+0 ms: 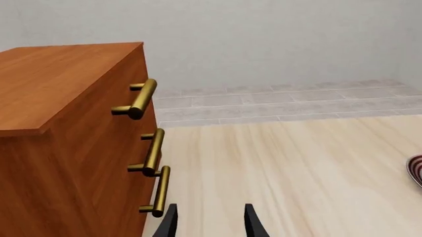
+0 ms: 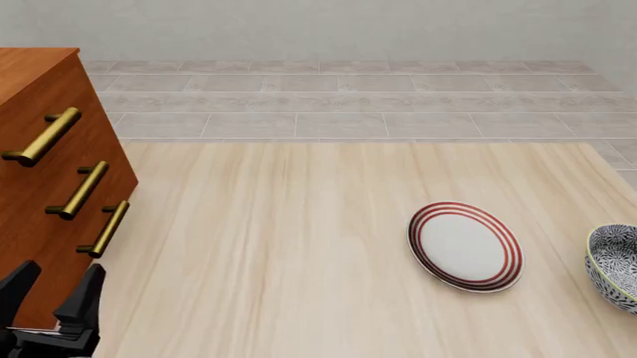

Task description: Put the bowl on top of the cabinet.

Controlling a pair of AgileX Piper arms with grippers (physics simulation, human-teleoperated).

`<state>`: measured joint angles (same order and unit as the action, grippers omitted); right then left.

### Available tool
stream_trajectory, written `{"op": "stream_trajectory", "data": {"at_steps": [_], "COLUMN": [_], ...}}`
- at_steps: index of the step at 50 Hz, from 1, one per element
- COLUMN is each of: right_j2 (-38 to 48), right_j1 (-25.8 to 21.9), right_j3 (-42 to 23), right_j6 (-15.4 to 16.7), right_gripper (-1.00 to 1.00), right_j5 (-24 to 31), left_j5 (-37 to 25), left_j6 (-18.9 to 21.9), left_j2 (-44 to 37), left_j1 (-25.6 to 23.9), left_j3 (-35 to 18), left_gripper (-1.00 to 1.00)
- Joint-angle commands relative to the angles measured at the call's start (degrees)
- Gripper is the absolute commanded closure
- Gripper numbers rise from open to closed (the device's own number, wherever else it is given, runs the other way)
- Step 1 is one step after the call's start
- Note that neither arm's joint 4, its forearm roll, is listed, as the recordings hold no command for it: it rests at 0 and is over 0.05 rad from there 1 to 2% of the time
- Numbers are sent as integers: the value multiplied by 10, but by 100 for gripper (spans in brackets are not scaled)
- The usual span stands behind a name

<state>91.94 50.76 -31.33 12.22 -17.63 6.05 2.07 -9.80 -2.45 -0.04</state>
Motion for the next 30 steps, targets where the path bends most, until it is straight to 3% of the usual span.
{"op": "stream_trajectory", "data": {"at_steps": [1, 14, 15, 30], "right_j2": [29, 52, 51, 40], "right_j1": [4, 5, 4, -5], "right_j3": [-1, -1, -1, 1], "right_j6": [2, 3, 2, 3], "right_gripper": [-100, -100, 100, 100], "right_j5": [-16, -30, -30, -25], "left_j5": [3, 6, 5, -1], "left_j6": [1, 1, 1, 0], "left_j2": [-4, -7, -6, 2], "left_j1": [0, -1, -1, -1], "left_j3": [0, 0, 0, 0], "left_gripper": [-100, -100, -100, -100]}}
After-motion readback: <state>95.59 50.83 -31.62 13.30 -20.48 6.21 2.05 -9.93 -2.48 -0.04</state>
